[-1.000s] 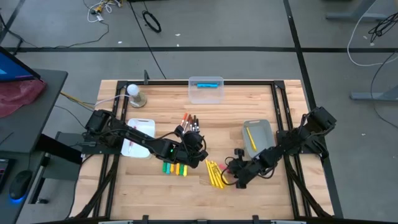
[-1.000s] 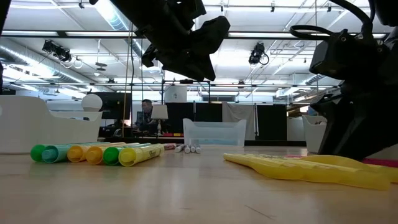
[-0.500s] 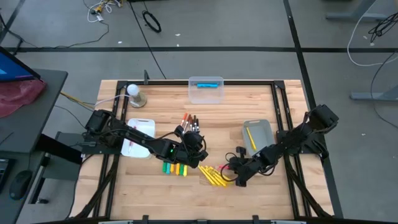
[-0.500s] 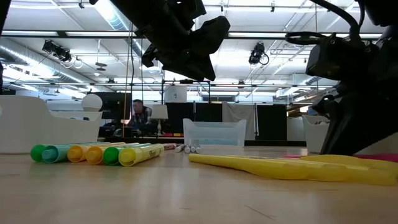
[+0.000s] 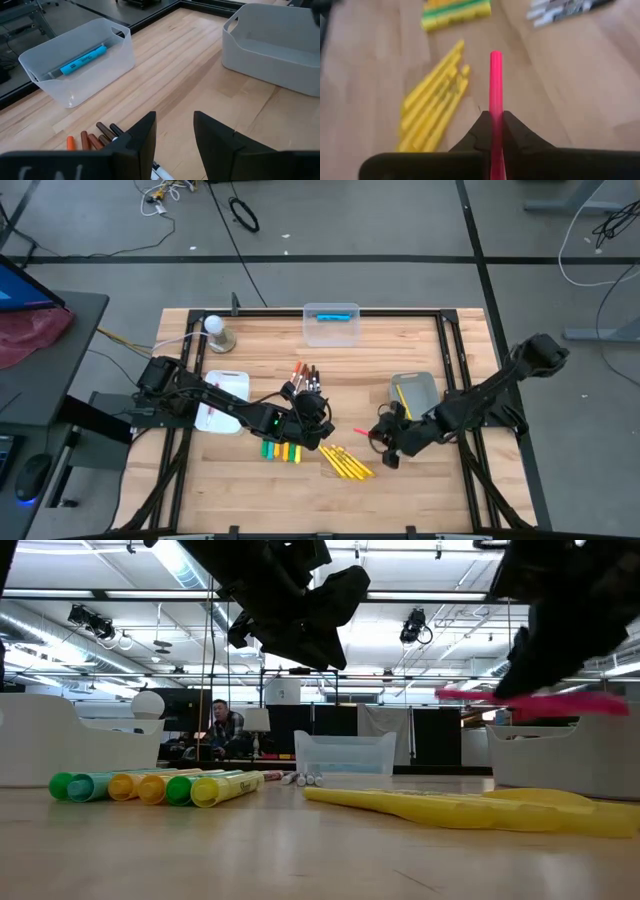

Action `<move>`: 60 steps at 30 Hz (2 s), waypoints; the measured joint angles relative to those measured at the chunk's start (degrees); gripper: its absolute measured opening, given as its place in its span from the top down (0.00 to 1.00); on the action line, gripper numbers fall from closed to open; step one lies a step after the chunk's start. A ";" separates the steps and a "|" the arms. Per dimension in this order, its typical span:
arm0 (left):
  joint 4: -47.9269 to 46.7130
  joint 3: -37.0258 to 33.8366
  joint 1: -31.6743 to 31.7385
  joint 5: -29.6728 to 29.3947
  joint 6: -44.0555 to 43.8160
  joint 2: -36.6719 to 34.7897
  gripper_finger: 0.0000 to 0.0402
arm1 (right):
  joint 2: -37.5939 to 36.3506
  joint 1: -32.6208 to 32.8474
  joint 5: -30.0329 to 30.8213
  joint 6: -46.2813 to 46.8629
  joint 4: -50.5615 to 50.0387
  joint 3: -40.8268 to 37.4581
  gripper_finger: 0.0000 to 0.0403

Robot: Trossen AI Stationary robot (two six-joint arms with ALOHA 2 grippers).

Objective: Pick & Place Markers
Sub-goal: Put the pink pen into the gray bin

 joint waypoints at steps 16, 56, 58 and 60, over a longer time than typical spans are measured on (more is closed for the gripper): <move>0.02 -0.01 0.00 -0.01 0.13 0.00 0.66 | -30.78 -3.53 -1.58 27.33 -42.26 0.04 0.97; 0.19 0.00 -0.02 -0.85 0.09 0.00 0.66 | -4.70 -22.09 -5.16 38.91 -40.99 -0.04 0.93; 0.19 -0.02 -0.02 -0.85 0.09 0.00 0.66 | -3.39 -22.40 -5.53 38.34 -39.87 -0.04 0.93; 0.20 -0.02 -0.02 -0.85 0.09 0.00 0.66 | -2.09 -22.94 -6.51 38.01 -39.73 -0.04 0.93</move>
